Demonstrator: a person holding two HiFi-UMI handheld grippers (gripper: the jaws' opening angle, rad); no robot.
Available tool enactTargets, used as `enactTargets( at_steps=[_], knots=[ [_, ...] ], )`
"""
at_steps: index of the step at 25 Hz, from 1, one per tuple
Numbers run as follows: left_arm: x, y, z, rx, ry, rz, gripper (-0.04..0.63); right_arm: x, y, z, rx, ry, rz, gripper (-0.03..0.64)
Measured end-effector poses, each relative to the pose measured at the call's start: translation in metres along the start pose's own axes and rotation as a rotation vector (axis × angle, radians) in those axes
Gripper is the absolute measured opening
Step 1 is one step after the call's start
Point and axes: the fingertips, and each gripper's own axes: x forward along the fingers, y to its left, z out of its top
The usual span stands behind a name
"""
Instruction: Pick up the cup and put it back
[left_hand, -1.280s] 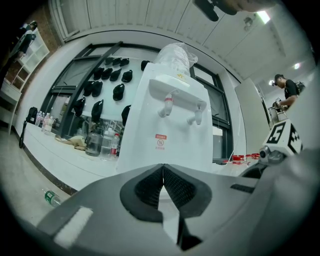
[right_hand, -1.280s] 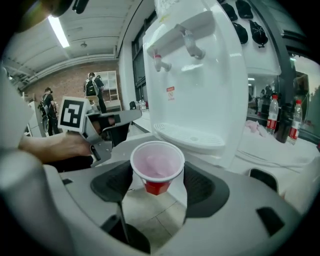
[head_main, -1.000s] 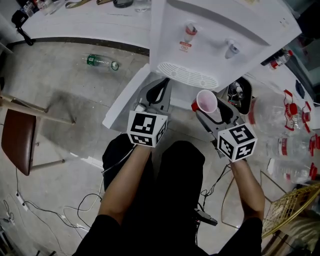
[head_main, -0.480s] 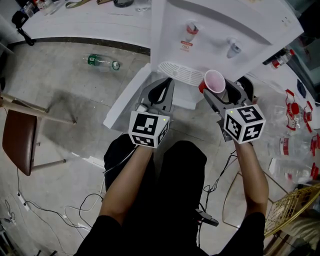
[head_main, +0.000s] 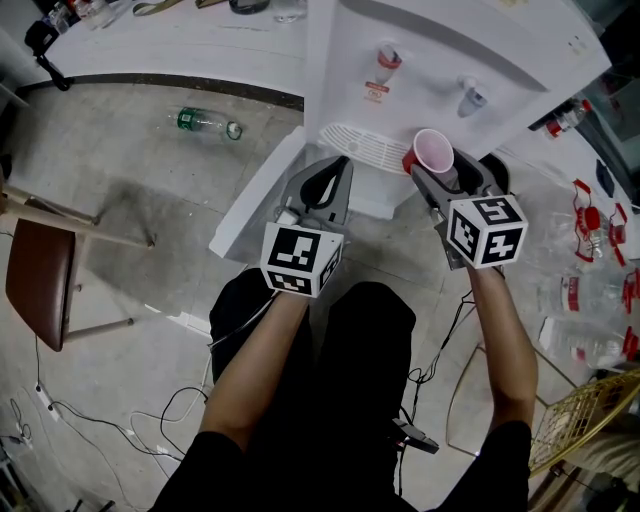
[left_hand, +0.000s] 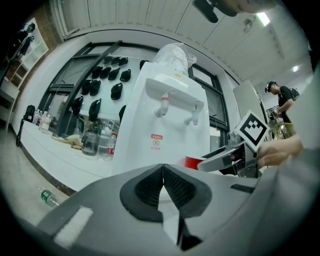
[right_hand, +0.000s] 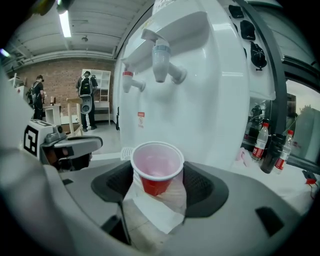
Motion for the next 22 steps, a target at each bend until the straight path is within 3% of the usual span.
enactTargets(
  at_steps=[22],
  knots=[
    [0.0006, -0.0025, -0.0028, -0.022, 0.008, -0.012, 0.008, 0.0055, 0.0017, -0.0011, 0.006, -0.006, -0.012, 0.305]
  ],
)
